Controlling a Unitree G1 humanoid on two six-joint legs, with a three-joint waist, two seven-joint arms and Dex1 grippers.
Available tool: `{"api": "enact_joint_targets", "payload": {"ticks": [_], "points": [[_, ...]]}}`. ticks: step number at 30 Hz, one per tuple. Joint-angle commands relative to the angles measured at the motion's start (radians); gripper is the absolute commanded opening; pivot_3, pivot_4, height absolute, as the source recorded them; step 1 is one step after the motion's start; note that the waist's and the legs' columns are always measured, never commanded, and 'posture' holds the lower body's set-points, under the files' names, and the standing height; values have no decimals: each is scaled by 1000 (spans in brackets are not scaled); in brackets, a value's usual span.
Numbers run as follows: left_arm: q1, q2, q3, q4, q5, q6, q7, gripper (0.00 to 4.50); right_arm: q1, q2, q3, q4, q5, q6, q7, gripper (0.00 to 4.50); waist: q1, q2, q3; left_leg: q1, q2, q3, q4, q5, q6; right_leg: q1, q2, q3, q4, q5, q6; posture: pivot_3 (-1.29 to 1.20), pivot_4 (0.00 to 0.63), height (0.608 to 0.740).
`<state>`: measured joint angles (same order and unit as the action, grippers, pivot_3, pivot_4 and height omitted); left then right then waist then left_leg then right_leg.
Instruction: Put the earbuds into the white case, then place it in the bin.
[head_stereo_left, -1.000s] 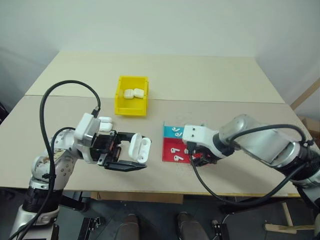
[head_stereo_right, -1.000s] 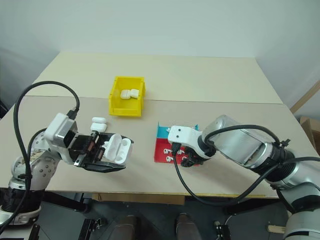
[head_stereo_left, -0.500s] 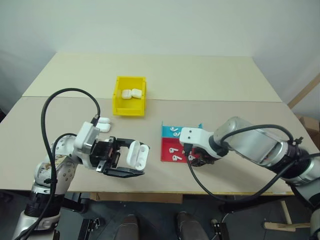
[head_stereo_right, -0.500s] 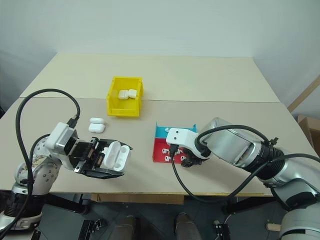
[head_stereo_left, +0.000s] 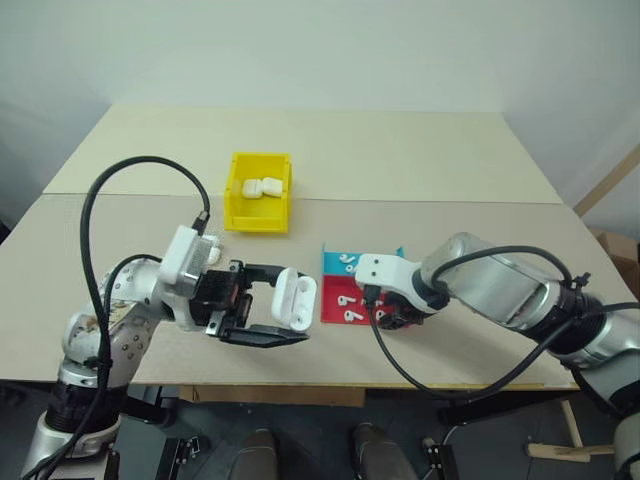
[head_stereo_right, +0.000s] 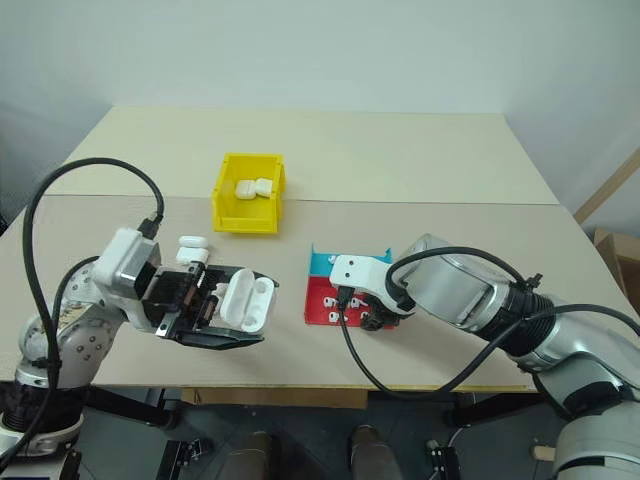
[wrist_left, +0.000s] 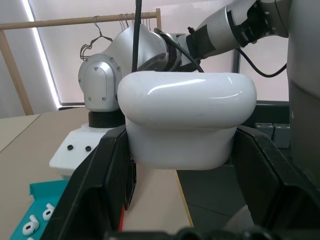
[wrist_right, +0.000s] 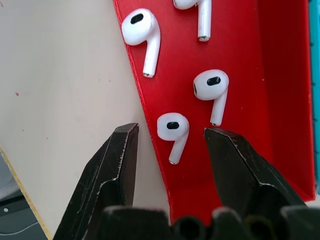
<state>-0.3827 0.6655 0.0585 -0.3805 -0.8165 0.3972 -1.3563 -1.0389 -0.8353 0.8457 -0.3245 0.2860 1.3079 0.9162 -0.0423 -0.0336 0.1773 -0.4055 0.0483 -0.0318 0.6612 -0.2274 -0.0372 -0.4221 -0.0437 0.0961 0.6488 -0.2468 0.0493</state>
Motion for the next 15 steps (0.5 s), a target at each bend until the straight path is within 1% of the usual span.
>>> {"api": "enact_joint_targets", "payload": {"ticks": [1,15], "points": [[-16,13,15,-38,-27,16,20,2785,1,-1,-9,-2,-25,-30,9,2544,0,0,0,0,0,0,0,0,0,0,0,0,0,0,0,0,150,740],[11,32,24,-56,-37,23,26,2785,27,22,-1,7,-51,-39,25,2544,-1,0,0,0,0,0,0,0,0,0,0,0,0,0,0,0,150,740]]}}
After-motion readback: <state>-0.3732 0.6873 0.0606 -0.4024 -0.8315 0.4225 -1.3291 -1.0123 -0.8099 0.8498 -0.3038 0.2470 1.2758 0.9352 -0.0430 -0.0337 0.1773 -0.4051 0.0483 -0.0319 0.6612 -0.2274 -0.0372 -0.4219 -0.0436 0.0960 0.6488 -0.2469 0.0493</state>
